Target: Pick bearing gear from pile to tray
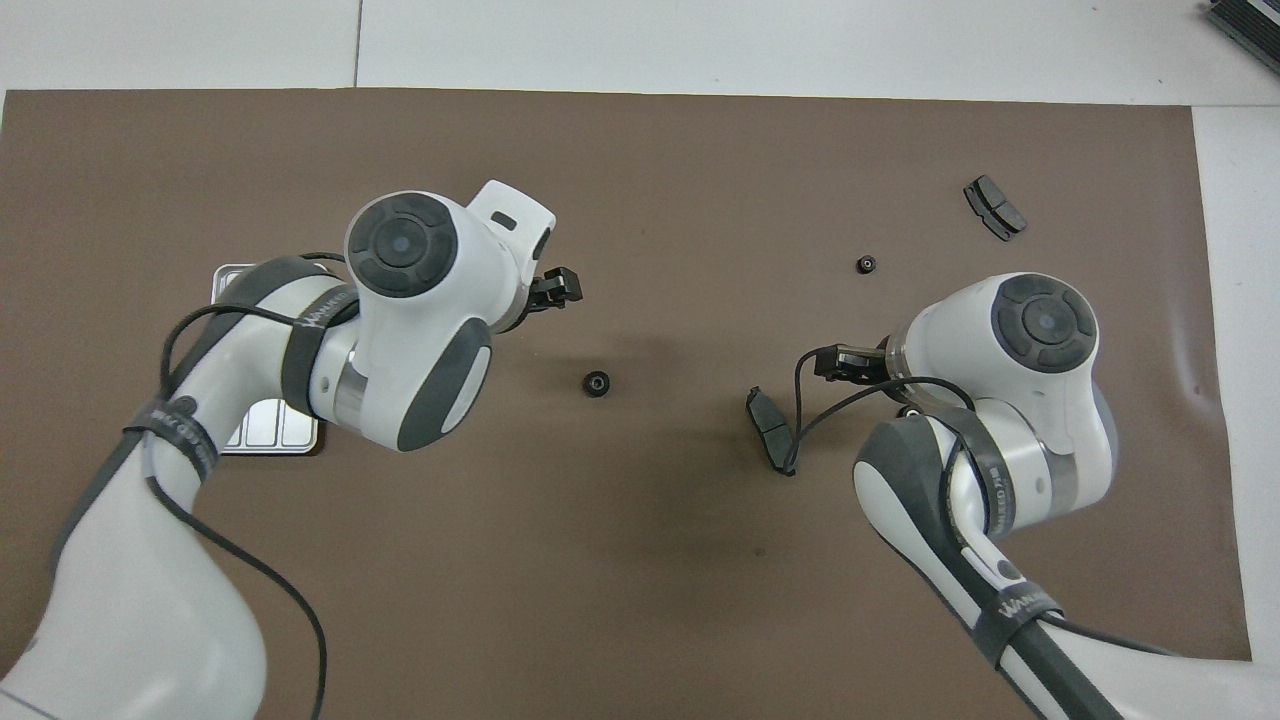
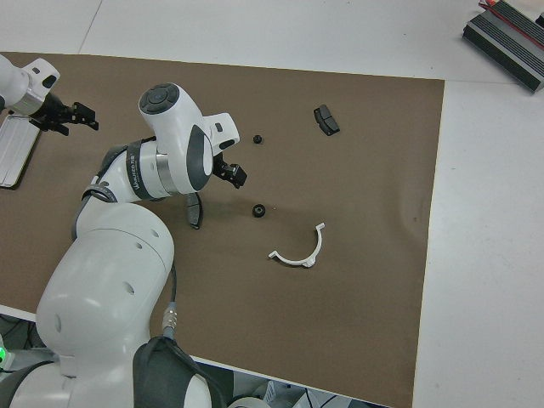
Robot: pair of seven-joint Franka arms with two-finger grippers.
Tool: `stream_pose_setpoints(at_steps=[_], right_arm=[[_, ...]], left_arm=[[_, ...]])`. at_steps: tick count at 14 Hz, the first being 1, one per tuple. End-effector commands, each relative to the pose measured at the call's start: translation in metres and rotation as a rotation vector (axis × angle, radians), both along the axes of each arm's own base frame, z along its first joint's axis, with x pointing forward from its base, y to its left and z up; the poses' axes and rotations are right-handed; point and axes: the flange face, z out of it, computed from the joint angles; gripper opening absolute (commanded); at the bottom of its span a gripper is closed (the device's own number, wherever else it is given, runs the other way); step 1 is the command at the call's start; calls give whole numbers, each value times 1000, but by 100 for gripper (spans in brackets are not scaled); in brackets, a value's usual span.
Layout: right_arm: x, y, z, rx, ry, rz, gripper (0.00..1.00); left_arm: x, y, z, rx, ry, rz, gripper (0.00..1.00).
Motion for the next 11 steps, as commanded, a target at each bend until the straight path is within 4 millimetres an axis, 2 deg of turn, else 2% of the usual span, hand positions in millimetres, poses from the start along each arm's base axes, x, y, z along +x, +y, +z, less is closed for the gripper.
stream_pose_setpoints(at_steps=[1, 3, 6, 9, 11], right_arm=[[-29, -28, -17, 16, -27, 36, 100], [-34, -49, -27, 12, -14, 48, 100], [-39, -55, -39, 13, -20, 45, 99], [-37, -58, -53, 18, -37, 42, 87], [-36, -65, -58, 19, -40, 30, 85]], left_arm=[[-1, -14, -18, 9, -12, -16, 100], [-14, -32, -34, 26, 11, -66, 100], [-31, -58, -66, 30, 21, -117, 100], [-44, -56, -76, 47, 43, -154, 100], [-50, -54, -80, 55, 53, -184, 100]])
